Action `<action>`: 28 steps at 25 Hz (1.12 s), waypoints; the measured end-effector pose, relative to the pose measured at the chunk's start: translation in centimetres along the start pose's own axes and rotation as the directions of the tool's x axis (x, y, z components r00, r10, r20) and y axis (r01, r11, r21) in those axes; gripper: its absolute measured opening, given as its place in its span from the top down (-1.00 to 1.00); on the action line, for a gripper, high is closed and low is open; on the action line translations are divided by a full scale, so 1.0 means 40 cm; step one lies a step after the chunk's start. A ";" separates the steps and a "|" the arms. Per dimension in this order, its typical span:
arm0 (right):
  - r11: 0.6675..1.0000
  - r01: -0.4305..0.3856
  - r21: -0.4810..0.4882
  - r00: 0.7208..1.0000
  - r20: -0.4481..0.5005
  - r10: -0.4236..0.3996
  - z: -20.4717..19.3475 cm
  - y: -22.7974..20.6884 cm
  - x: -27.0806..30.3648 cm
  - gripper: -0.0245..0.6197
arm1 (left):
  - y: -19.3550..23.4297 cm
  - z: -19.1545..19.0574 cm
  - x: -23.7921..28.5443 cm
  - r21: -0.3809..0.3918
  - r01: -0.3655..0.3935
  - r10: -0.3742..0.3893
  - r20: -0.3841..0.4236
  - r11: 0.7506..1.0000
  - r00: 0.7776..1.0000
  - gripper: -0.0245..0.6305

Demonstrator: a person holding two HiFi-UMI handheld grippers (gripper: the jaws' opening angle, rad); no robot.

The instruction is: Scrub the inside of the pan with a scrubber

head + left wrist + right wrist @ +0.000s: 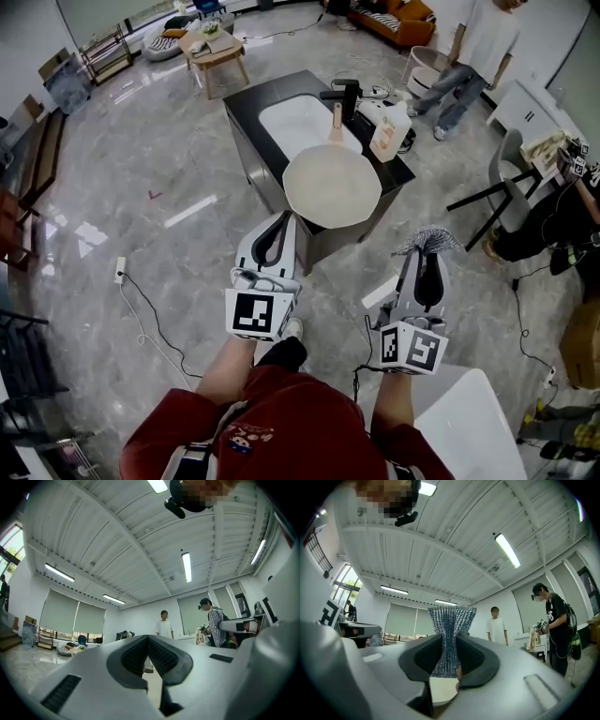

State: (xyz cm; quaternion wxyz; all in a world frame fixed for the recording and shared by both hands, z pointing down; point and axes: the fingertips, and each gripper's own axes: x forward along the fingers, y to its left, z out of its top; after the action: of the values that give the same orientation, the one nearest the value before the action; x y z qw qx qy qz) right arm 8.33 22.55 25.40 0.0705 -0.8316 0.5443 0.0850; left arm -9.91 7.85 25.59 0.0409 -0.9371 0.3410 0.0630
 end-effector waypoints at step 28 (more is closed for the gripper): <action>0.994 0.067 -0.085 0.998 -0.015 -0.069 -0.086 -0.054 0.461 0.59 | 0.154 -0.091 0.473 -0.067 0.077 -0.076 0.008 0.995 0.997 0.91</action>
State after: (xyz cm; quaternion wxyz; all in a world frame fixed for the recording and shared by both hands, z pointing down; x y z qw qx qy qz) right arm 17.79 6.20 24.80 0.0333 -0.8526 0.5122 0.0979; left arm 0.82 -9.29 26.22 0.0127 -0.9501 0.3025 0.0756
